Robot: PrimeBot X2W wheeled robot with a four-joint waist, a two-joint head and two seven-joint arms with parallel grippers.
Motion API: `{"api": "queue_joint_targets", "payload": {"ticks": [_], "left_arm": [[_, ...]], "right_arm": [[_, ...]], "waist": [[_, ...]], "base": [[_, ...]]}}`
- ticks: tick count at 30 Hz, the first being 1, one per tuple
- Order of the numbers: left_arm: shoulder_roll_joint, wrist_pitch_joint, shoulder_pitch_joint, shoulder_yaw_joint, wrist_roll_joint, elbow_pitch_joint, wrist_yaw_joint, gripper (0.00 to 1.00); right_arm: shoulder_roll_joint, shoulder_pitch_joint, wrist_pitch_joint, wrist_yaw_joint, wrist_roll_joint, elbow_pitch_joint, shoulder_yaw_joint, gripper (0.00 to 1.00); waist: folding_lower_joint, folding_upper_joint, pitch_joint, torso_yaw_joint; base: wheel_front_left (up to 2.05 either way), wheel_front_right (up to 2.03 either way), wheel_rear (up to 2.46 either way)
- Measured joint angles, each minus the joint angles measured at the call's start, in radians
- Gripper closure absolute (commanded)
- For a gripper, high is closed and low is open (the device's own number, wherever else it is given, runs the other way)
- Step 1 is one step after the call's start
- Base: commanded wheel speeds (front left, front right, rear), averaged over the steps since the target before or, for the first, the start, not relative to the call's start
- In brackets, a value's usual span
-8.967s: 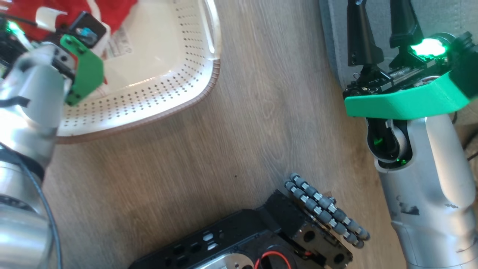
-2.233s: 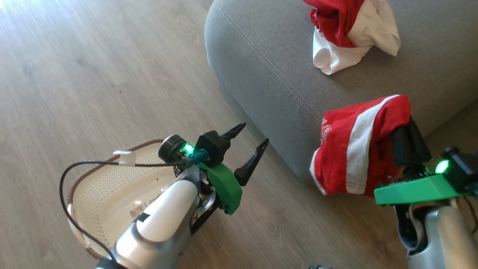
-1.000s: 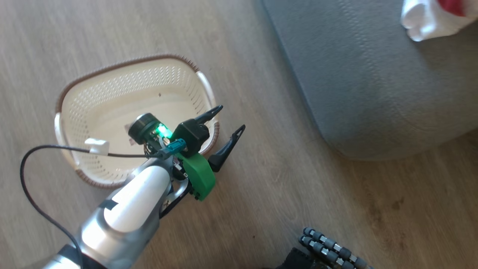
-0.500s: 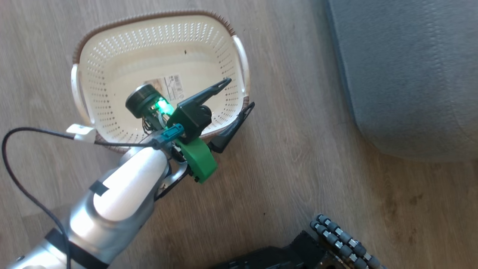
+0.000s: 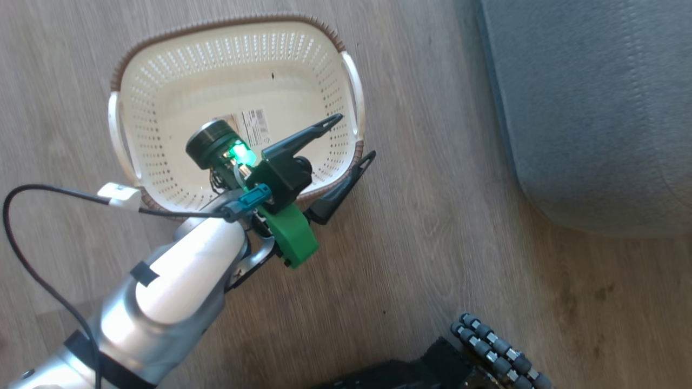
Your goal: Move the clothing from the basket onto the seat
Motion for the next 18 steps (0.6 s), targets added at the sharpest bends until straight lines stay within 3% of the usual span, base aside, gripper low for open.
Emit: {"api": "queue_joint_targets", "payload": {"ticks": [9, 18], "left_arm": [[-0.05, -0.006, 0.001, -0.012, -0.003, 0.025, 0.0, 0.0], [-0.111, -0.015, 0.011, -0.004, -0.031, 0.077, 0.002, 0.0]], "right_arm": [[-0.041, 0.079, -0.042, 0.0, 0.13, 0.074, 0.188, 0.0], [-0.025, 0.296, -0.042, 0.0, 0.265, -0.076, 0.277, 0.0]], "waist": [[0.0, 0.0, -0.112, -0.013], [-0.0001, 0.0001, -0.244, -0.007]], "base": [[0.0, 0.0, 0.0], [0.0, 0.0, 0.0]]}}
